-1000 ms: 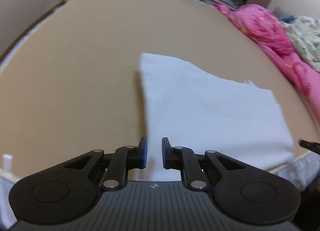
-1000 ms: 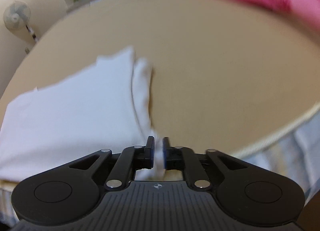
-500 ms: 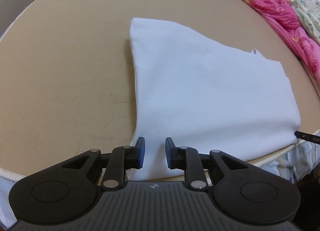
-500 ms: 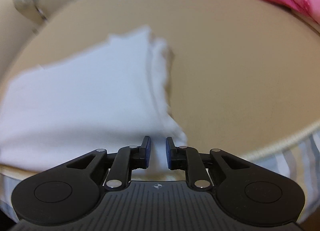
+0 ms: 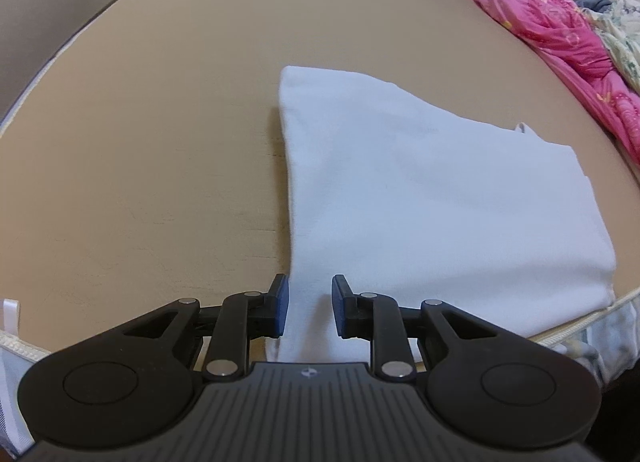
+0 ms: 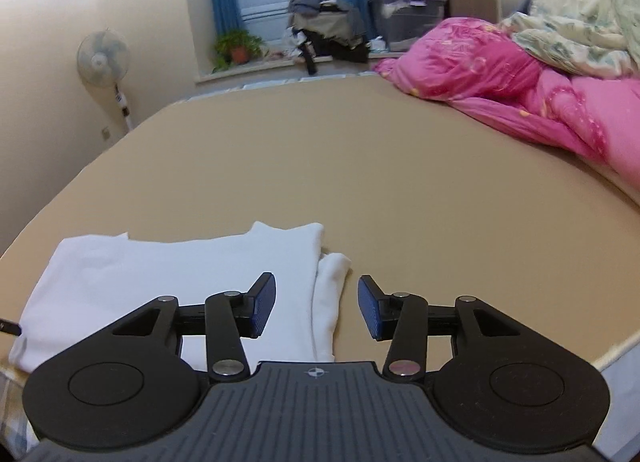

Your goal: Fold small clothes

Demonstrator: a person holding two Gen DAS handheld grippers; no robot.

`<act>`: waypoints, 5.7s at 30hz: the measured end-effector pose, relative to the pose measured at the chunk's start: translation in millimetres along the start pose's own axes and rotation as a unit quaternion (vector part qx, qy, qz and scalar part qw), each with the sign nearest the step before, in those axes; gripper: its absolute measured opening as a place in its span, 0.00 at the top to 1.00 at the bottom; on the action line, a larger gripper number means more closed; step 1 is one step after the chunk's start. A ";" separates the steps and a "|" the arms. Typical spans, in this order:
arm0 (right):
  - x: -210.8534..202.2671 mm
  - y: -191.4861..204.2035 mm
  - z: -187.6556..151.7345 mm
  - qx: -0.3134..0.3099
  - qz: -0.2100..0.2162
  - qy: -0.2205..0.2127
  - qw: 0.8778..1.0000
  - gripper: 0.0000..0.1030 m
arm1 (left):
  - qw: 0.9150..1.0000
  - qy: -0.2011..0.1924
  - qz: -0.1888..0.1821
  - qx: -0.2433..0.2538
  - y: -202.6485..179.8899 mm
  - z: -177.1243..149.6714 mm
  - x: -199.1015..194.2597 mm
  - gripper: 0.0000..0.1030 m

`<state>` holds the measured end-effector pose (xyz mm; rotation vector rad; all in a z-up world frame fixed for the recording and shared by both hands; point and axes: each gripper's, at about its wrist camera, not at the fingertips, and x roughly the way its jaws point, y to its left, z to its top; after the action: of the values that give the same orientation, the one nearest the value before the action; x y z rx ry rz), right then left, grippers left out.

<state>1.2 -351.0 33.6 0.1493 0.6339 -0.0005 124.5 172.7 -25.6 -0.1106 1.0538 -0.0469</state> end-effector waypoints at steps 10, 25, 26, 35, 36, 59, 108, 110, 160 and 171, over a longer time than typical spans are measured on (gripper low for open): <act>23.9 14.2 -12.8 -0.006 -0.008 0.019 1.000 0.54 | 1.000 -0.004 0.015 0.011 -3.8 0.9 -0.1 0.73; 27.9 17.4 -14.6 0.002 -0.012 0.024 1.000 0.54 | 0.999 -0.004 -0.010 -0.031 10.1 1.8 -2.9 0.73; 28.1 15.5 -12.9 0.004 -0.010 0.024 1.000 0.54 | 0.999 -0.002 -0.020 -0.048 16.2 -0.4 -4.9 0.73; 38.9 34.0 -9.9 -0.008 0.017 0.029 0.999 0.54 | 0.976 0.041 -0.079 -0.197 55.9 -41.3 1.7 0.64; 40.7 36.2 -9.8 -0.010 0.020 0.030 0.999 0.54 | 0.971 0.044 -0.085 -0.220 59.8 -45.6 4.3 0.64; 37.2 13.3 -15.4 0.003 -0.021 0.044 0.999 0.54 | 0.958 -0.010 -0.053 -0.282 51.5 -54.9 11.2 0.89; 101.7 -36.9 -40.4 0.051 0.013 0.211 0.976 0.66 | 0.963 -0.085 -0.093 0.238 -253.5 -90.6 -21.2 0.64; 94.0 -40.8 -37.9 0.060 0.006 0.189 0.980 0.66 | 0.959 -0.121 -0.080 0.242 -235.9 -79.9 -44.8 0.53; 165.6 -59.5 51.8 0.179 -0.021 0.018 0.983 0.79 | 0.970 -0.132 -0.130 0.156 -186.1 -20.6 -0.9 0.39; 168.7 -41.8 13.1 0.060 0.032 0.199 0.978 0.37 | 0.942 -0.015 -0.130 0.311 -236.2 -65.9 35.2 0.54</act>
<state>142.9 -386.6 -61.3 0.2911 1.0302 0.0555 88.0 -69.7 -61.5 0.3233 0.9455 -0.6110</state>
